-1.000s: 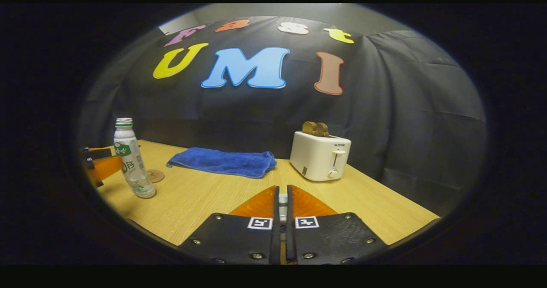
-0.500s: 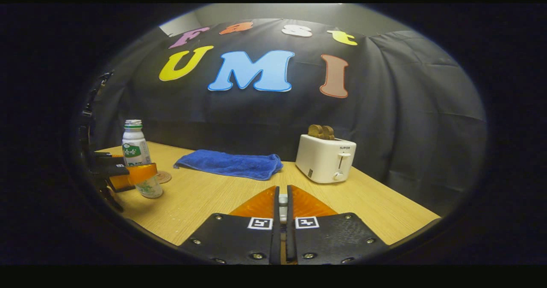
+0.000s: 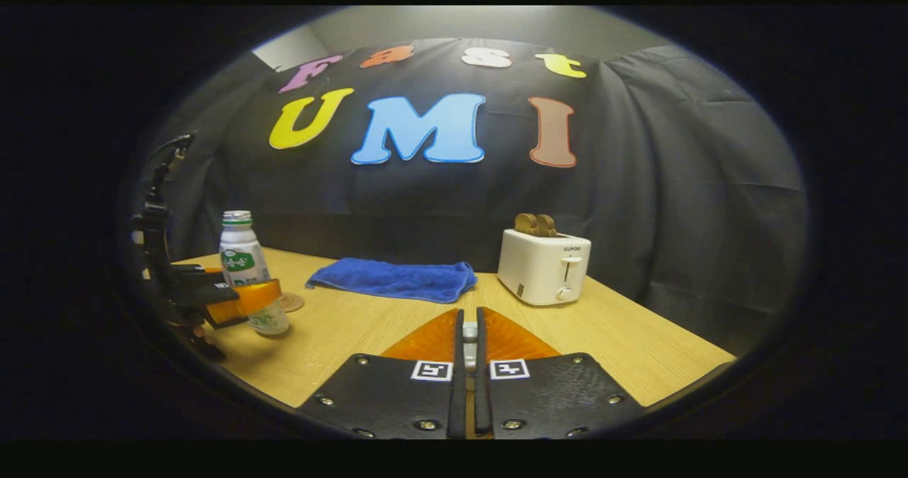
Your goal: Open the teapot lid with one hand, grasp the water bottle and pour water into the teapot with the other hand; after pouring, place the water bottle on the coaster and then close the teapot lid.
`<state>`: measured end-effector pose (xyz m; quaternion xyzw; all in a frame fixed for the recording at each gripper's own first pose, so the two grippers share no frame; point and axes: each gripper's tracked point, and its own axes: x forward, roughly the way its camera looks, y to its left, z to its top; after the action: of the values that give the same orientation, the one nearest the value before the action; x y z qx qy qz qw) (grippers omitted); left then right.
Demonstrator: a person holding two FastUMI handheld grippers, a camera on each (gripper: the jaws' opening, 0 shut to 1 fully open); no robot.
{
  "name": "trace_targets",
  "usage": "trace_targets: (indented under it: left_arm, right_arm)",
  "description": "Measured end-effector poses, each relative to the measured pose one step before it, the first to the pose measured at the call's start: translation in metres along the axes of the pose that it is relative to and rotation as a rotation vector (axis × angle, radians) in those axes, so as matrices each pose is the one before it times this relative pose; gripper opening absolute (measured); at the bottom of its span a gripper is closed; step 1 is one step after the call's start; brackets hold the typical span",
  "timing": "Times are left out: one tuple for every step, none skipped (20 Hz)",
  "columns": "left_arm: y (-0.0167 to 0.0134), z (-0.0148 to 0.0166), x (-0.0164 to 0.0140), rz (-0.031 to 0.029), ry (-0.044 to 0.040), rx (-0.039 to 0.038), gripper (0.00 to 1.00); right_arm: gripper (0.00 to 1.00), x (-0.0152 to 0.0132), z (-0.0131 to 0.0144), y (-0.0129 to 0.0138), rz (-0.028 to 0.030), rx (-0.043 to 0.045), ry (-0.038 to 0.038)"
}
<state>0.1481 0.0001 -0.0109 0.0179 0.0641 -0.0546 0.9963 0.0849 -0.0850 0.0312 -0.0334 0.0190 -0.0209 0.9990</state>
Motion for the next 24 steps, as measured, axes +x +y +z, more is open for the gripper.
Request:
trace_targets:
  left_arm:
    - [-0.00399, 0.00134, -0.00015, -0.00338, -0.00230, 0.02656, 0.86]
    - [-0.00517, 0.00114, 0.00003, -0.00630, -0.00087, 0.02507, 0.86]
    - [-0.00604, 0.00197, -0.00034, -0.00820, -0.00273, 0.02210, 0.86]
    - [-0.00556, 0.00137, 0.00015, -0.00821, -0.00384, 0.02580, 0.86]
    - [-0.00794, 0.00307, 0.00138, -0.01723, -0.00551, 0.02833, 0.81]
    - [-0.00930, 0.00220, 0.00059, -0.01972, -0.00688, 0.02842, 0.81]
    - [-0.00570, 0.00448, 0.00181, -0.01403, -0.00763, 0.02965, 0.81]
    - [-0.00463, 0.00240, 0.00056, -0.00414, -0.00406, 0.03580, 0.81]
    - [-0.00307, 0.00299, 0.00131, 0.00003, -0.00259, 0.04363, 0.81]
    - [-0.00319, 0.00274, 0.00212, 0.00318, -0.00349, 0.04770, 0.81]
    - [-0.00278, 0.00223, 0.00171, -0.00169, -0.00071, 0.04170, 0.81]
    - [-0.00475, -0.00078, 0.00294, -0.00365, 0.00549, 0.03845, 0.81]
    - [-0.00323, -0.00010, 0.00162, -0.00179, 0.00969, 0.02636, 0.81]
    - [-0.00469, -0.00081, 0.00192, -0.00622, 0.00741, 0.01645, 0.81]
    - [-0.00316, 0.00008, 0.00201, -0.00092, 0.00826, 0.01922, 0.81]
    - [-0.00210, -0.00028, 0.00167, 0.00239, 0.00852, 0.02871, 0.86]
    - [-0.00270, 0.00059, 0.00112, 0.00219, 0.00864, 0.03708, 0.86]
    - [-0.00348, 0.00116, 0.00326, -0.00643, -0.00087, 0.03369, 0.86]
    - [-0.00491, 0.00230, 0.00207, -0.01006, -0.00419, 0.02717, 0.86]
    - [-0.00412, 0.00178, 0.00203, -0.00442, -0.00062, 0.02602, 0.87]
    - [-0.00185, 0.00138, 0.00342, -0.00109, 0.00356, 0.02816, 0.87]
    - [-0.00251, 0.00075, 0.00200, 0.00006, 0.00350, 0.02898, 0.87]
    - [-0.00158, 0.00077, 0.00268, 0.00372, 0.00490, 0.02964, 0.86]
    - [0.00050, -0.00070, 0.00070, 0.00721, 0.00868, 0.03239, 0.86]
  right_arm:
    - [0.05, -0.00900, 0.00097, 0.00069, 0.00222, 0.00117, -0.00132]
    - [0.05, -0.00896, 0.00061, 0.00035, 0.00212, 0.00691, -0.00082]
    - [0.05, -0.00894, 0.00050, 0.00012, 0.00391, 0.00981, -0.00159]
    - [0.05, -0.00854, -0.00054, 0.00025, 0.00623, 0.01336, -0.00293]
    - [0.05, -0.00849, -0.00100, 0.00029, 0.00497, 0.01561, -0.00055]
    - [0.05, -0.00792, -0.00171, -0.00044, -0.00059, 0.00884, -0.00060]
    - [0.05, -0.00859, -0.00145, -0.00310, -0.00936, 0.00339, -0.00092]
    - [0.05, -0.00798, -0.00307, -0.00155, -0.00200, 0.00846, 0.00093]
    - [0.00, -0.00812, -0.00140, 0.00072, 0.00534, 0.01074, 0.00143]
    - [0.05, -0.00731, -0.00224, -0.00009, 0.00191, 0.00864, 0.00271]
    - [0.00, -0.00736, -0.00072, -0.00062, 0.00026, 0.00589, -0.00036]
    - [0.05, -0.00842, -0.00120, -0.00111, 0.00084, 0.00658, -0.00288]
    - [0.05, -0.00758, -0.00099, -0.00010, 0.00239, 0.00520, -0.00271]
    - [0.00, -0.00614, -0.00298, -0.00111, -0.00181, 0.00037, 0.00013]
    - [0.05, -0.00532, -0.00351, -0.00104, -0.00128, -0.00265, 0.00298]
    - [0.05, -0.00447, -0.00471, -0.00049, 0.00184, -0.00127, 0.00593]
    - [0.05, -0.00474, -0.00412, 0.00015, 0.00444, 0.00171, 0.00576]
    - [0.05, -0.00379, -0.00359, -0.00016, 0.00274, 0.00432, 0.00402]
    - [0.05, -0.00239, -0.00232, 0.00000, 0.00245, 0.00742, 0.00261]
    - [0.05, -0.00119, -0.00273, 0.00139, 0.00858, 0.00785, 0.00229]
    - [0.05, -0.00143, -0.00155, 0.00390, 0.02431, 0.00736, -0.00110]
    - [0.05, -0.00117, -0.00345, 0.00141, 0.00856, -0.00100, 0.00032]
    - [0.05, -0.00146, -0.00335, -0.00442, -0.00961, -0.00325, 0.00480]
    - [0.05, -0.00226, -0.00237, -0.00110, 0.00008, 0.00052, 0.00427]
